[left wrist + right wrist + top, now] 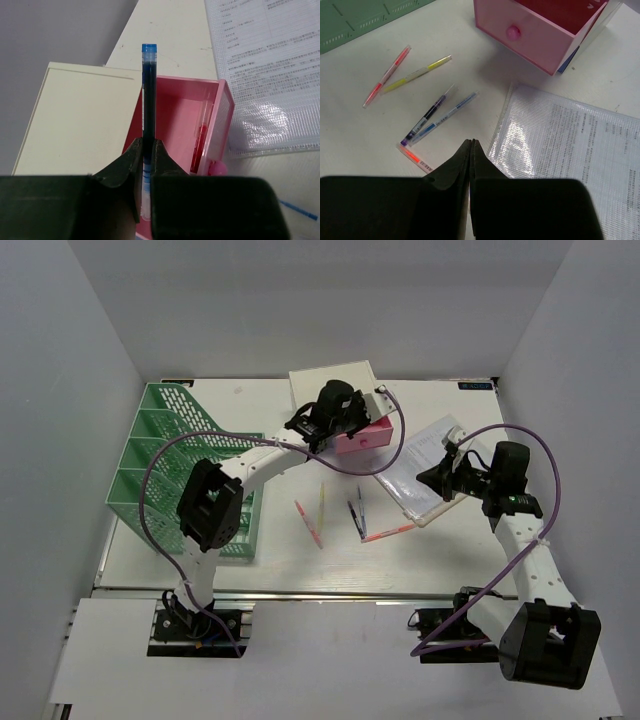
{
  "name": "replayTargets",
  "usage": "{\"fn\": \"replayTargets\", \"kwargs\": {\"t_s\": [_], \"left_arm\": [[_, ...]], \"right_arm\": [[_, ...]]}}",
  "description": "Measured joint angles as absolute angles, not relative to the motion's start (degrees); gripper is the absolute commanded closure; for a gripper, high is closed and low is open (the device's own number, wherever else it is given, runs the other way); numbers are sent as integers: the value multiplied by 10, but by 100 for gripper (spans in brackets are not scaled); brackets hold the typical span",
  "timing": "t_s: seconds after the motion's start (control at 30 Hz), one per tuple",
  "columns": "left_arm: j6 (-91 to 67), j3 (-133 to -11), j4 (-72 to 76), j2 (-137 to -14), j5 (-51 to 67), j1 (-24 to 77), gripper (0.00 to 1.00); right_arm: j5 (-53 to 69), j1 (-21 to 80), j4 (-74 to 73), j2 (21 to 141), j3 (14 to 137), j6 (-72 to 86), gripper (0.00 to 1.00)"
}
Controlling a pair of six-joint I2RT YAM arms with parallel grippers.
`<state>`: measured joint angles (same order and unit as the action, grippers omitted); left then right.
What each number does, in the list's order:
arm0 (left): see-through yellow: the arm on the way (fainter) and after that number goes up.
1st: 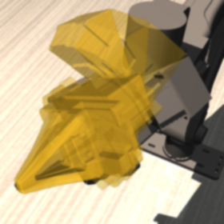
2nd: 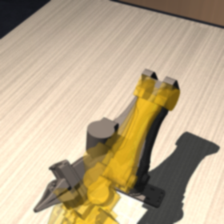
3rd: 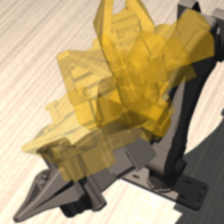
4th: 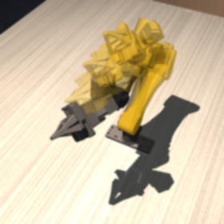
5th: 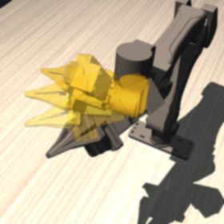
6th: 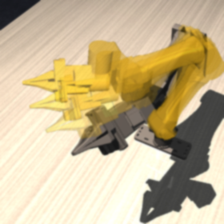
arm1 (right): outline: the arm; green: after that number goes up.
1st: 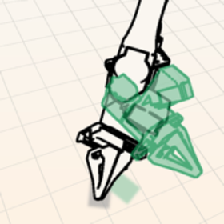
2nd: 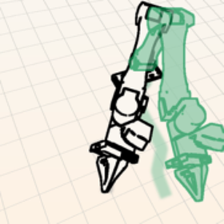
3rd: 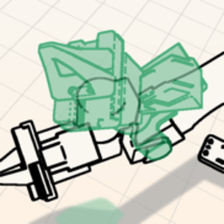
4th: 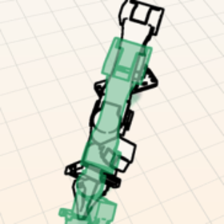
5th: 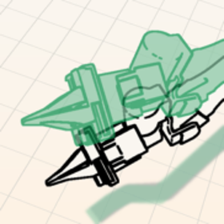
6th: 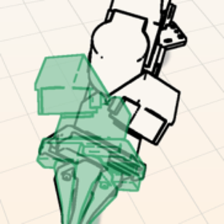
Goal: Organize the desk
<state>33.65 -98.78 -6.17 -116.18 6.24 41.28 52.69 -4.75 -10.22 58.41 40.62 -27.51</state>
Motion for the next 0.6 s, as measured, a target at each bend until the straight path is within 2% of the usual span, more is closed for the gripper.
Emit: {"fn": "replayTargets", "kwargs": {"t_s": [0.1,0.17,0.2,0.23,0.3,0.37,0.6], "left_arm": [[336,-987,-40,-1170,60,411,97],[336,-987,-25,-1170,60,410,88],[336,-986,-16,-1170,58,410,84],[336,-985,-9,-1169,56,410,75],[336,-976,1,-1167,51,410,68],[335,-968,8,-1165,46,410,62],[332,-956,15,-1159,32,410,60]], "right_arm": [[527,-48,-102,583,406,-275,100],[527,-48,-102,583,406,-275,84],[527,-48,-103,583,406,-275,71],[527,-48,-103,583,406,-273,65],[527,-48,-103,582,406,-276,58],[527,-48,-103,579,406,-278,56],[529,-48,-102,568,406,-279,55]]}}
